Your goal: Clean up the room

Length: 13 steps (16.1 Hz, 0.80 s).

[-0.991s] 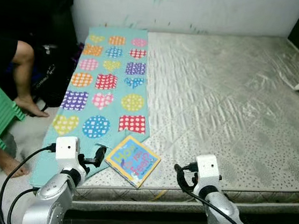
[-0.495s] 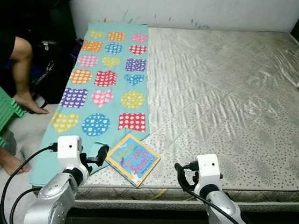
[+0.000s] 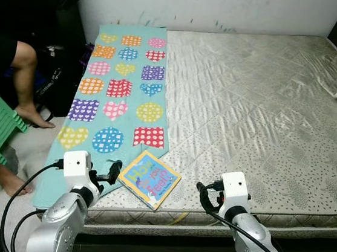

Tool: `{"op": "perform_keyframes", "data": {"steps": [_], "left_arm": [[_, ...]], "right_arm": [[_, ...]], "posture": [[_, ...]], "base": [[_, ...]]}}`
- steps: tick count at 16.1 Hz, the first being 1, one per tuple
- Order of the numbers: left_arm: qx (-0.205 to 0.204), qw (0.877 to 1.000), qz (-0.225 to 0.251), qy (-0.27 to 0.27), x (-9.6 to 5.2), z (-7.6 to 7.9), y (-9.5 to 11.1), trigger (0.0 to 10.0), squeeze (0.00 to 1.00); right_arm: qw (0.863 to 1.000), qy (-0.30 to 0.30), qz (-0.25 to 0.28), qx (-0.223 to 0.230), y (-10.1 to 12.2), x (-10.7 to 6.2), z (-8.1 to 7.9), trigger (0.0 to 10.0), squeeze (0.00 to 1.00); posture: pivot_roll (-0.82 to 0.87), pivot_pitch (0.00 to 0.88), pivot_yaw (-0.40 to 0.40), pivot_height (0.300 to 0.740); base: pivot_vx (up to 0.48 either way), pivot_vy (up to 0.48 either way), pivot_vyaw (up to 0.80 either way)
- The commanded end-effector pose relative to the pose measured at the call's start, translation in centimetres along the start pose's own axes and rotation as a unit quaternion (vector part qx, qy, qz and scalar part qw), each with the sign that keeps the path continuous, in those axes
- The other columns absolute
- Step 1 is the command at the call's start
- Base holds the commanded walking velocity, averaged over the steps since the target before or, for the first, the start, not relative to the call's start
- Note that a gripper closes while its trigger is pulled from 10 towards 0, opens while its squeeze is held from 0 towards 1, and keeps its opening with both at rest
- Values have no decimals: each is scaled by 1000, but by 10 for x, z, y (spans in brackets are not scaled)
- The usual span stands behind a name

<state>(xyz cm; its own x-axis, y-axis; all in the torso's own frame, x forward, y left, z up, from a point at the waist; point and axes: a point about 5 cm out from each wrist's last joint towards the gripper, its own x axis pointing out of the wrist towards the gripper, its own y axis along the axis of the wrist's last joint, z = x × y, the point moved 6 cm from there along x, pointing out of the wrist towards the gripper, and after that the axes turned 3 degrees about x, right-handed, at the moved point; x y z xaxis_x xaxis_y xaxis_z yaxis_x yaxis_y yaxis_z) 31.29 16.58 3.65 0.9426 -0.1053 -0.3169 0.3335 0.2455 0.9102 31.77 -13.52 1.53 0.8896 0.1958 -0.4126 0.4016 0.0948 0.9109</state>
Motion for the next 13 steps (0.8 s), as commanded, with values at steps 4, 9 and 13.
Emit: {"op": "perform_keyframes", "data": {"steps": [4, 9, 13], "left_arm": [[-8, 1000, 1, 4, 2, -2, 1, 10000, 0], [-9, 1000, 2, 3, 5, -1, 2, 10000, 0], [-7, 1000, 10, 3, 6, -1, 5, 10000, 0]], "right_arm": [[1000, 5, 0, 1, 3, 4, -1, 10000, 0], [1000, 5, 2, -2, 4, 6, -1, 10000, 0], [1000, 6, 4, -5, 6, 8, 0, 10000, 0]], "posture": [[-90, 67, 47, 740], [-93, 63, 45, 740], [-94, 56, 45, 740]], "base": [[0, 79, 0], [0, 480, 0], [0, 419, 0]]}}
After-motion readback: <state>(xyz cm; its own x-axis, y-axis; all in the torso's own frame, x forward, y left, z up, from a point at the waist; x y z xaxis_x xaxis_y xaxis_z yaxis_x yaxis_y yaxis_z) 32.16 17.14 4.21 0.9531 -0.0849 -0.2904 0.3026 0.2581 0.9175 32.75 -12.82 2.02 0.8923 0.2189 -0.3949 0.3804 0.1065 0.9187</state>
